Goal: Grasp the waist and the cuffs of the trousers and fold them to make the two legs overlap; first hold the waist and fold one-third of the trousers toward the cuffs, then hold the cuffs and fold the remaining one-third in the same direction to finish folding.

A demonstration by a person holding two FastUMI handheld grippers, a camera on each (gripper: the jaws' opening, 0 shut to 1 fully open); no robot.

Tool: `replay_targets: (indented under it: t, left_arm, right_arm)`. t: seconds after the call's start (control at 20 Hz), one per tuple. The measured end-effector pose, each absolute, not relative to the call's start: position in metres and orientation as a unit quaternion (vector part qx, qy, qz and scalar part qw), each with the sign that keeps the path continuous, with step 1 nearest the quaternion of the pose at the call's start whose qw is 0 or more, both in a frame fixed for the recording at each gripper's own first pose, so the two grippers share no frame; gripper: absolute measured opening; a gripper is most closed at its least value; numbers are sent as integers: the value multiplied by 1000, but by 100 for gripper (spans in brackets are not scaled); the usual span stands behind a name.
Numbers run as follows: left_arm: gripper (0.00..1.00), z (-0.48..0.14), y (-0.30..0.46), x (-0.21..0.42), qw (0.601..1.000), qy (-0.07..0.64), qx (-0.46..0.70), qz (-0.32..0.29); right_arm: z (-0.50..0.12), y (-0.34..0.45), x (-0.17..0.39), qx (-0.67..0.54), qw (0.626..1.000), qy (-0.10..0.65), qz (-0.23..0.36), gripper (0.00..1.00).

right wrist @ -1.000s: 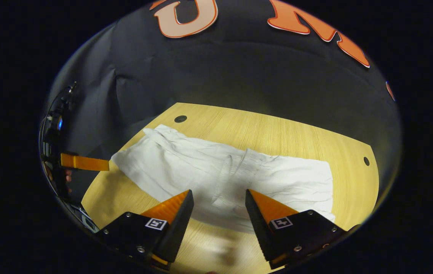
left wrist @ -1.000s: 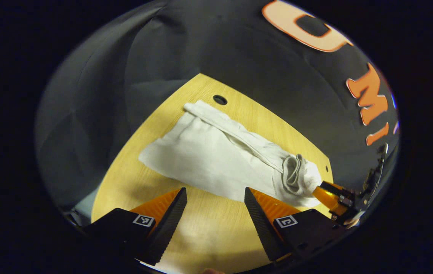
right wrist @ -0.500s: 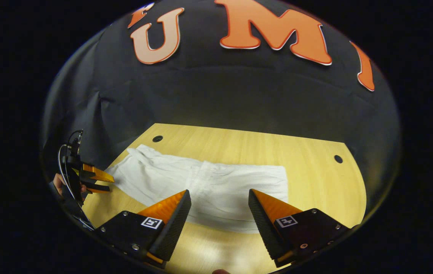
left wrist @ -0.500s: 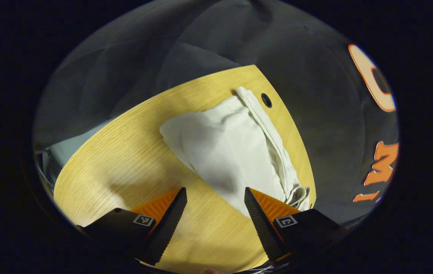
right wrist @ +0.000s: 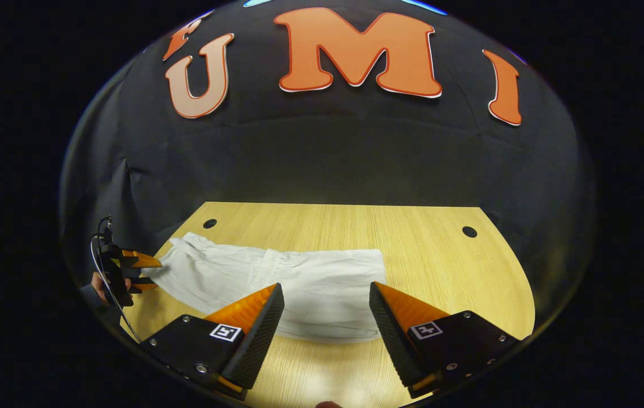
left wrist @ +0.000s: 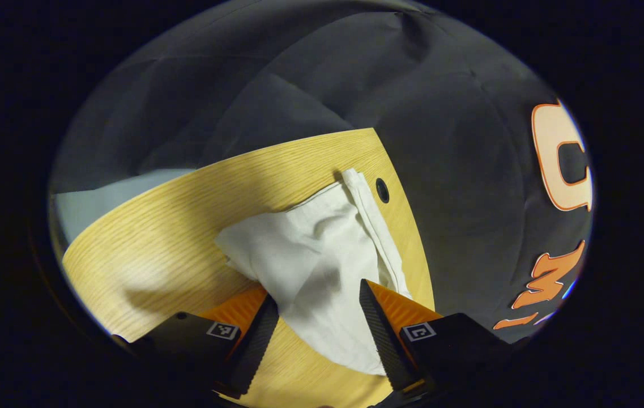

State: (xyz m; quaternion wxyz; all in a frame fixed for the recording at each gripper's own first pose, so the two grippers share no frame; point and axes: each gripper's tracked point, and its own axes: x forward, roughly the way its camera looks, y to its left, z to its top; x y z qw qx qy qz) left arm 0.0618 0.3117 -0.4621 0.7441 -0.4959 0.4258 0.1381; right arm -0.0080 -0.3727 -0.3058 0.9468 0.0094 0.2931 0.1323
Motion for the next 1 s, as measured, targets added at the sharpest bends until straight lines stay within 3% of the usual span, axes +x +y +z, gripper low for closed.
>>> replay_targets:
  t: [0.1,0.35,0.55,1.0]
  left_arm:
    - [81,-468,311,67,747,419,-498,135]
    - [14,-479,314,65,743,423,-495,155]
    - [8,-452,309,78,775,396,-479,117]
    - [7,-340,261,107,852,342,-395,34]
  right_arm:
    - [-305,-375,-7,13,947,295,129,92]
    - [-306,-385,-3,20,947,298,117,92]
    - [-304,-385,-1,30,947,297,122,92]
    - [-293,-391,10,61,947,286,137,92]
